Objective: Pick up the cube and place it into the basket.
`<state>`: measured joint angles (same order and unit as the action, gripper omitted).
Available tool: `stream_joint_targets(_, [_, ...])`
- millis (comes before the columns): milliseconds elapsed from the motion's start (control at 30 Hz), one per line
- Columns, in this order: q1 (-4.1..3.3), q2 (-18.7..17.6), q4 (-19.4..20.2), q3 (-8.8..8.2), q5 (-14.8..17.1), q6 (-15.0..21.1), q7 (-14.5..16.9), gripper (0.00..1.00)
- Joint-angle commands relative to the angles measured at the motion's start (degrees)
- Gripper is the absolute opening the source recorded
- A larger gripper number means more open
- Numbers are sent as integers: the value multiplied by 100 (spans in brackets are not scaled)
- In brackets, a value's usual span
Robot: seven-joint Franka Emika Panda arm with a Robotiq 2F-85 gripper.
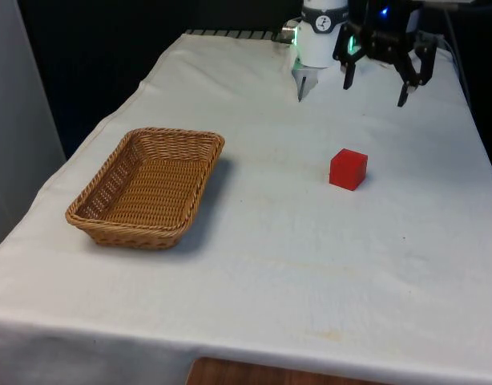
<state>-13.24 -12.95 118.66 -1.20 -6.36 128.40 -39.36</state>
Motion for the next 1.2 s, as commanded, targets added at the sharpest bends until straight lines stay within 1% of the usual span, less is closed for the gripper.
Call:
stream_joint_targets(0, [-23, -6, 34, -11, -69, 138, -103, 100])
stream_joint_targets(133, [-29, -40, 92, 6, -149, 309, -235, 100])
stream_joint_targets(167, [0, -34, 69, 23, -92, 212, -160, 100])
stream_joint_targets(200, [-29, -52, 103, 17, -166, 344, -264, 100])
stream_joint_targets(267, [-17, -80, 126, 40, -201, 424, -304, 100])
stream_joint_targets(400, [-17, -115, 132, 46, -206, 470, -315, 100])
stream_joint_targets(467, [-6, -138, 132, 52, -189, 493, -298, 100])
stream_joint_targets(500, [0, -126, 115, 57, -178, 418, -269, 100])
stream_joint_targets(533, [-6, -149, 138, 57, -183, 504, -292, 100])
stream_joint_targets(567, [-6, -155, 138, 57, -178, 510, -286, 100])
stream_joint_targets(700, [11, -223, 149, 57, -160, 584, -264, 100])
stream_joint_targets(767, [29, -292, 166, 46, -149, 693, -246, 100])
stream_joint_targets(800, [11, -264, 149, 40, -178, 579, -269, 100])
stream_joint_targets(833, [34, -315, 172, 40, -149, 733, -241, 100])
stream_joint_targets(933, [46, -390, 183, 23, -143, 842, -223, 100])
stream_joint_targets(967, [52, -441, 195, 6, -149, 928, -212, 100])
stream_joint_targets(1100, [63, -527, 218, -23, -155, 1066, -206, 100])
stream_joint_targets(1133, [46, -527, 183, -29, -178, 963, -229, 100])
stream_joint_targets(1167, [69, -544, 223, -29, -155, 1100, -201, 100])
